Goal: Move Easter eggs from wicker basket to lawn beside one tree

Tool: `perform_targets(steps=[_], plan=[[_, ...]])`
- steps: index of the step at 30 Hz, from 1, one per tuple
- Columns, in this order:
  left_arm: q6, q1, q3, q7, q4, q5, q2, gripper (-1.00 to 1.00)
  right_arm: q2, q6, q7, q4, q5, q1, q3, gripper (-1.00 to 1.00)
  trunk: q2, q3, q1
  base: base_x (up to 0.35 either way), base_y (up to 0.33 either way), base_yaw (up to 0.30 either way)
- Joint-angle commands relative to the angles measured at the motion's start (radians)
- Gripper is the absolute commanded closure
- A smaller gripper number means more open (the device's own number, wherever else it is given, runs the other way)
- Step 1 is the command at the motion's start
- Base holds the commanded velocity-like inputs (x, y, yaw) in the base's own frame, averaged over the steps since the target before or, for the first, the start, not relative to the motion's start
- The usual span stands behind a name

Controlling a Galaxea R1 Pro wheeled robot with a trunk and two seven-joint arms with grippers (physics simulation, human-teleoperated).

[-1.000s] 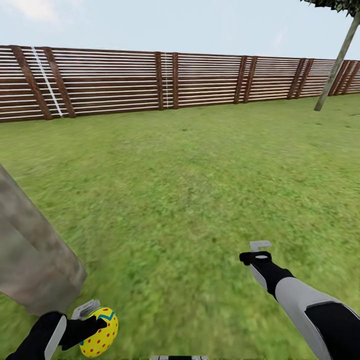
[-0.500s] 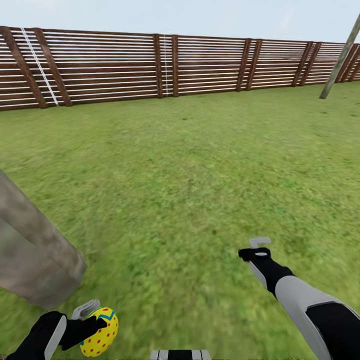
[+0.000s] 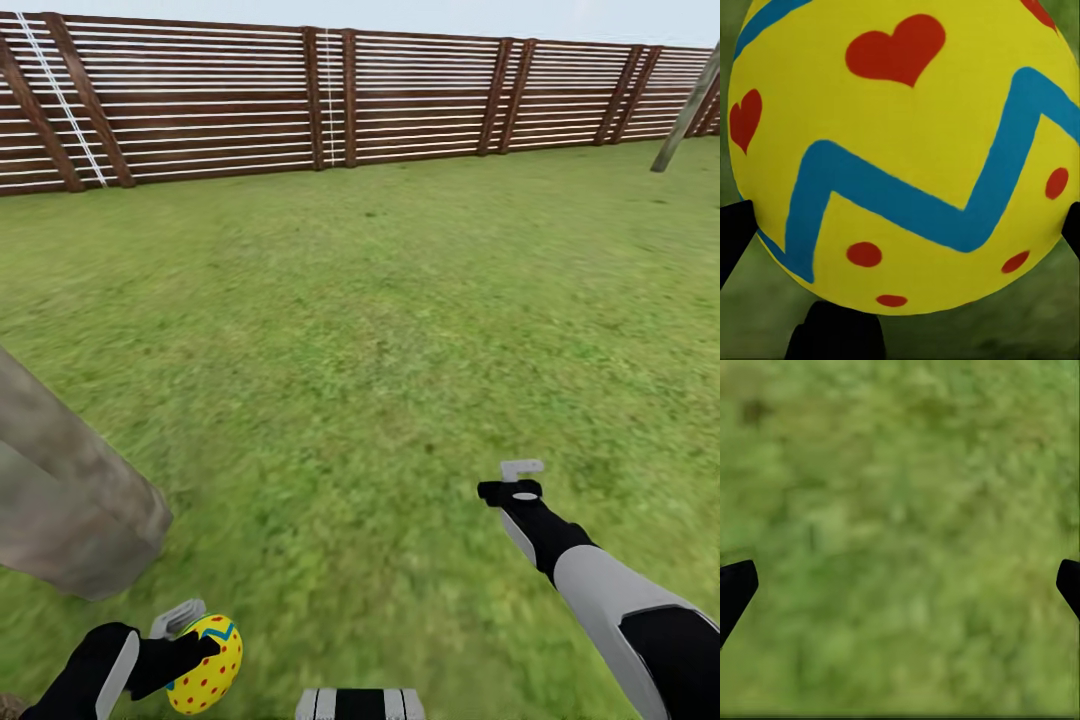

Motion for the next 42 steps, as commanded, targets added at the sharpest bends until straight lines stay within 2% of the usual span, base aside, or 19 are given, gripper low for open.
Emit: perform_targets(steps=[1, 5, 8, 21, 26, 34, 42], plan=[[0.006, 0.0, 0.002, -0.002, -0.001, 0.004, 0.0, 1.0, -0.001, 0.006, -0.006, -0.002, -0.01, 0.0, 0.009, -1.0, -0.001, -0.005, 0.0, 0.0, 0.0, 0.0], [0.006, 0.0, 0.002, -0.002, -0.001, 0.005, 0.001, 1.0, -0.001, 0.006, -0.006, -0.002, -0.01, 0.0, 0.01, -1.0, -0.001, -0.009, 0.001, 0.0, 0.0, 0.0], [0.006, 0.0, 0.002, 0.0, -0.001, 0.005, 0.002, 1.0, 0.0, 0.007, -0.006, -0.002, -0.01, 0.0, 0.01, -1.0, -0.002, -0.02, 0.002, 0.0, 0.0, 0.0], [0.006, 0.0, 0.004, -0.002, -0.009, 0.006, 0.007, 1.0, 0.009, 0.006, -0.006, 0.004, -0.009, 0.0, 0.012, -1.0, -0.002, -0.02, 0.002, 0.0, 0.0, 0.0], [0.006, 0.0, 0.003, 0.0, -0.063, 0.003, 0.017, 1.0, 0.01, 0.006, -0.006, 0.01, -0.009, 0.0, 0.012, -1.0, -0.002, -0.02, 0.002, 0.0, 0.0, 0.0], [0.006, 0.0, 0.003, 0.0, -0.071, 0.003, 0.021, 1.0, 0.01, 0.006, -0.006, 0.011, -0.009, 0.0, 0.012, -1.0, -0.002, -0.02, 0.002, 0.0, 0.0, 0.0], [0.006, 0.0, 0.004, 0.002, -0.07, 0.004, 0.017, 1.0, 0.01, 0.007, -0.006, 0.012, -0.009, 0.0, 0.012, -1.0, -0.003, -0.051, 0.006, 0.0, 0.0, 0.0]])
